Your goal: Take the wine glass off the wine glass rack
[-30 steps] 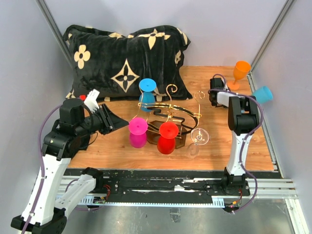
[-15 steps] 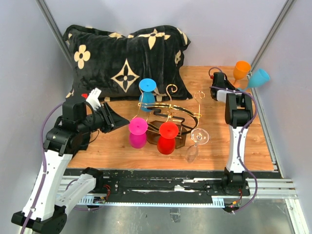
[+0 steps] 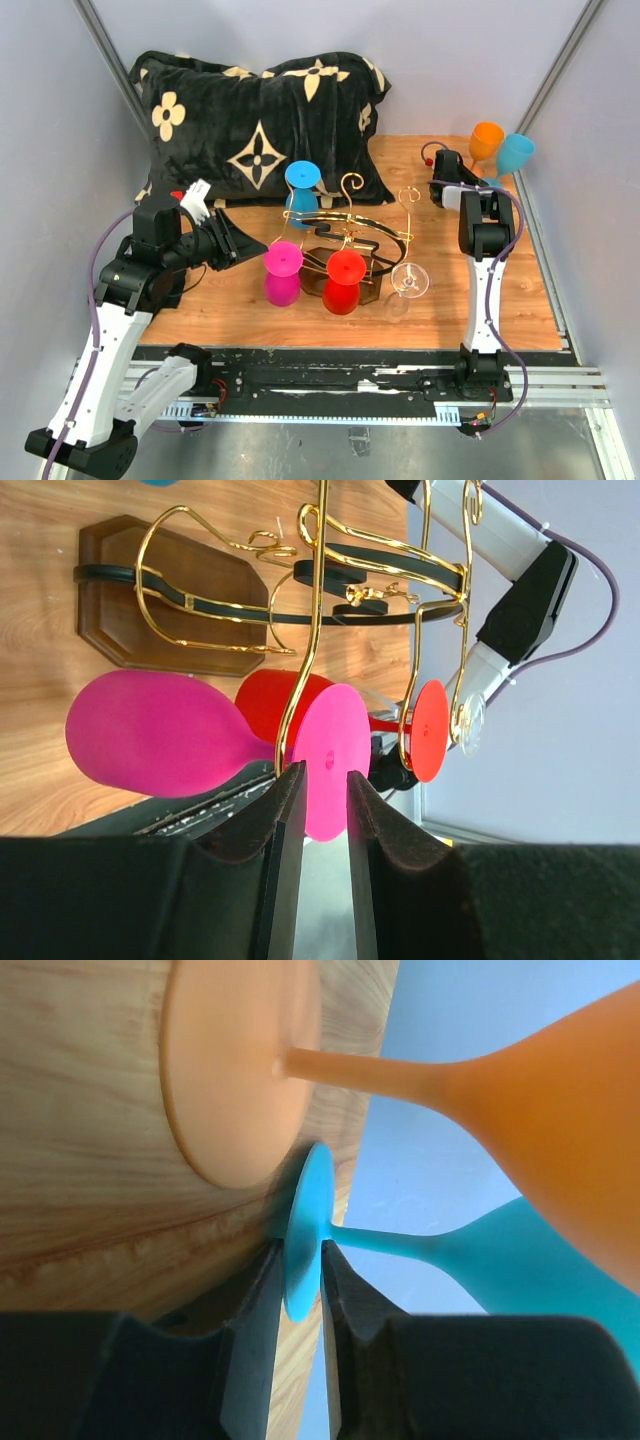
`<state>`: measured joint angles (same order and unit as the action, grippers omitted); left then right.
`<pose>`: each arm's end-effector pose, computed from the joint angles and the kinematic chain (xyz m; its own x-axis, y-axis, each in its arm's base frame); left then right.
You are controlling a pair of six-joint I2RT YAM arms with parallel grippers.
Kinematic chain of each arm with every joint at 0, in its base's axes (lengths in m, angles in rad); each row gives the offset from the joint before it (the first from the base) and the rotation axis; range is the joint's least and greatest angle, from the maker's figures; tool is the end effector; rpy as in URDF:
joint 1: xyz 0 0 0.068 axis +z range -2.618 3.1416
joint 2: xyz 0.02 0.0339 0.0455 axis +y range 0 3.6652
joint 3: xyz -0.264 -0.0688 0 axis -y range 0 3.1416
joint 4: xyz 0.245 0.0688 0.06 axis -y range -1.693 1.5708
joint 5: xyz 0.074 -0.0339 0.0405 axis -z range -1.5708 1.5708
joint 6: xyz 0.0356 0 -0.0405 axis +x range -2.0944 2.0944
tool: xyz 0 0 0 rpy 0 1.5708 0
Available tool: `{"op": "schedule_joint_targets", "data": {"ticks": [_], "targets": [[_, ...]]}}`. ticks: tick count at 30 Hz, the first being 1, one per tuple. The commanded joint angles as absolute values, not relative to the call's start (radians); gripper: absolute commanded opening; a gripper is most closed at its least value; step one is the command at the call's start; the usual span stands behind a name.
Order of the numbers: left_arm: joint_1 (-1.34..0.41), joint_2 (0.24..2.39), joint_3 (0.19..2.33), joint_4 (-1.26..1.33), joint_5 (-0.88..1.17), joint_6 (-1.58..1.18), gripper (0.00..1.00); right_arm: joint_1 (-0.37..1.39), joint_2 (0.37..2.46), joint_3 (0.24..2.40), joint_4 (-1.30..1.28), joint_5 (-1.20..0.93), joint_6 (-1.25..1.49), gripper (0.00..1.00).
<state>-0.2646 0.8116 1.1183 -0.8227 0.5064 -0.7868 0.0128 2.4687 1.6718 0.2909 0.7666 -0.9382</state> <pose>0.1356 -0.0546 0.3843 -0.7866 -0.4284 -0.4447 0.1118 0.6095 -0.7849 0.5280 -0.0179 0.0965 -0.7684 -0.5908 -0.2460 -0.0376 0.4254 -0.9042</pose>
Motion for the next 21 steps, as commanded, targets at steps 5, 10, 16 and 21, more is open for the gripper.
{"op": "schedule_joint_targets", "data": {"ticks": [5,10,16,21], "targets": [[-0.273,0.815,1.124,-0.795,0.514,-0.776,0.28,0.041,2.474,1.656,0.129,0.653,-0.84,0.26],[-0.273,0.815,1.128,-0.798,0.509,-0.767,0.28,0.051,2.396,1.626,-0.019,0.546,-0.709,0.28],[-0.272,0.809,1.141,-0.813,0.483,-0.742,0.3,0.067,2.302,1.591,-0.214,0.386,-0.591,0.31],[-0.273,0.814,1.124,-0.796,0.496,-0.743,0.35,0.072,2.226,1.566,-0.322,0.332,-0.495,0.46]]}}
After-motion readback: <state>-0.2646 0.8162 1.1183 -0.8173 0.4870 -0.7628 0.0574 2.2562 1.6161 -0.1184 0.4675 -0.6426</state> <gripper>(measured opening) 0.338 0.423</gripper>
